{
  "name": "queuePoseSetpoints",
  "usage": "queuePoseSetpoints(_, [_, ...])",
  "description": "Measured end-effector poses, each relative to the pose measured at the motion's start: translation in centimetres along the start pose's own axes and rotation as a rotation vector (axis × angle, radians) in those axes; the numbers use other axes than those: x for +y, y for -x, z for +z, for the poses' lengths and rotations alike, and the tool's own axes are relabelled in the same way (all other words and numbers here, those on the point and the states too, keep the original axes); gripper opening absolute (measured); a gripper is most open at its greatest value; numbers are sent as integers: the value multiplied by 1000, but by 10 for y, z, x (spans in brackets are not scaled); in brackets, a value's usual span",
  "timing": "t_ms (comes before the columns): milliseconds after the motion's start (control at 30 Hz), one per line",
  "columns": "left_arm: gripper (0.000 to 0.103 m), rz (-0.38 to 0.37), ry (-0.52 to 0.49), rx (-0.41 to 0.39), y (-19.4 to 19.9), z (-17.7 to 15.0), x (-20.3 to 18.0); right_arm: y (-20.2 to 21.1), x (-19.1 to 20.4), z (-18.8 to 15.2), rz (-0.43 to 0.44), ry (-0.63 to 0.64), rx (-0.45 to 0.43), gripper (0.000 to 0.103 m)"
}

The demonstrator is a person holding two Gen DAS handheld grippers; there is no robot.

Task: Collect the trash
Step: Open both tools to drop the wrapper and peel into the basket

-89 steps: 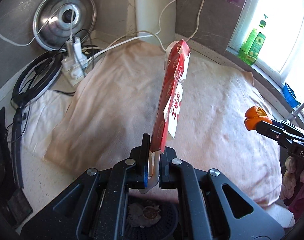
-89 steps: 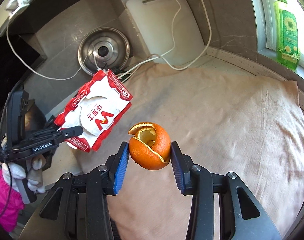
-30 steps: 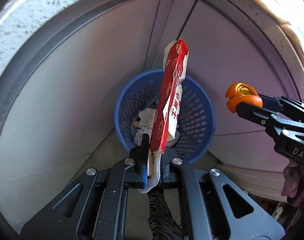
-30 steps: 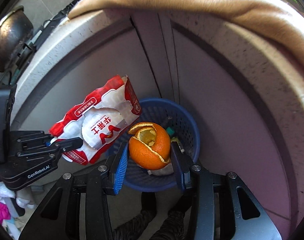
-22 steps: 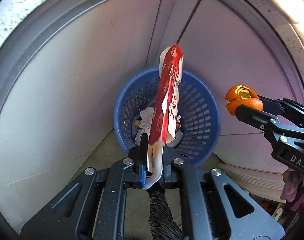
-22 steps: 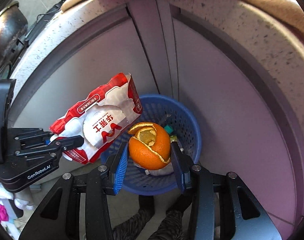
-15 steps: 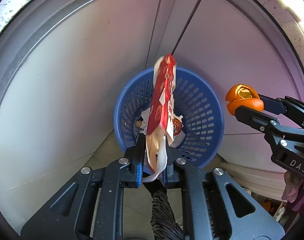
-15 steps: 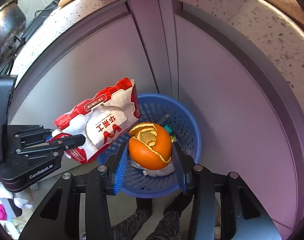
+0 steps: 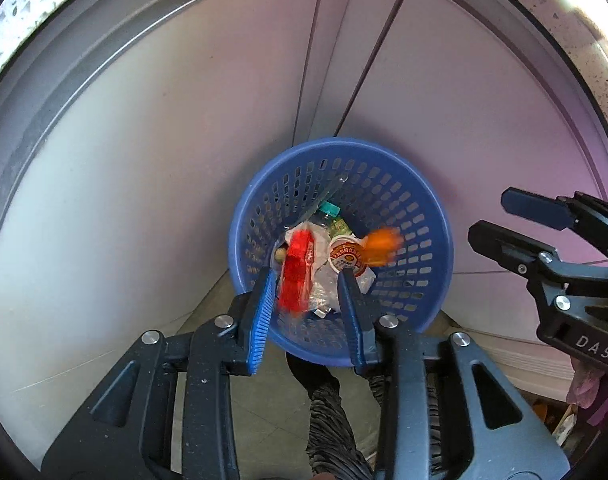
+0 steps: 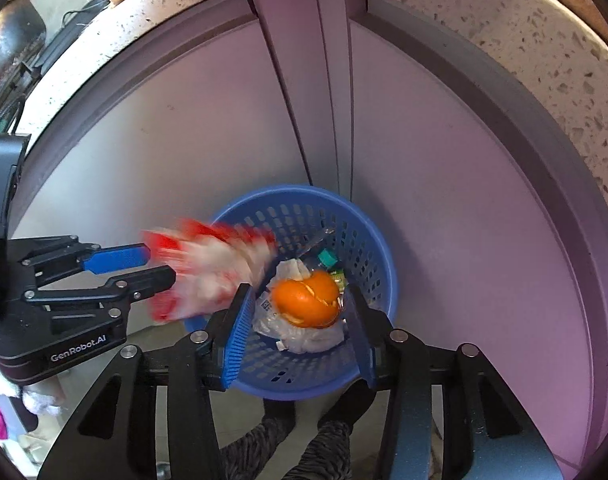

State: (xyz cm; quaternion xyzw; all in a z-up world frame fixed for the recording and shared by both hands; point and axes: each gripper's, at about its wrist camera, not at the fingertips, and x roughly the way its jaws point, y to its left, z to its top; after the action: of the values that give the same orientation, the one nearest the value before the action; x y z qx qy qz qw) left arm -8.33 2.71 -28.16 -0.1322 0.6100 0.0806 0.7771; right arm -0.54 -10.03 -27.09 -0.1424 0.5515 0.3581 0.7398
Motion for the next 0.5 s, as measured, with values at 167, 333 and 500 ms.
queuePoseSetpoints(167, [40, 6, 4, -9, 4, 2, 4, 4, -2, 1, -1, -5, -12, 54])
queuePoseSetpoints(333, [40, 10, 6, -17, 12, 1, 6, 9, -1, 0, -2, -1, -17, 54])
queuePoseSetpoints(500, [41, 16, 6, -30, 18, 2, 7, 12, 0, -1, -2, -1, -25, 54])
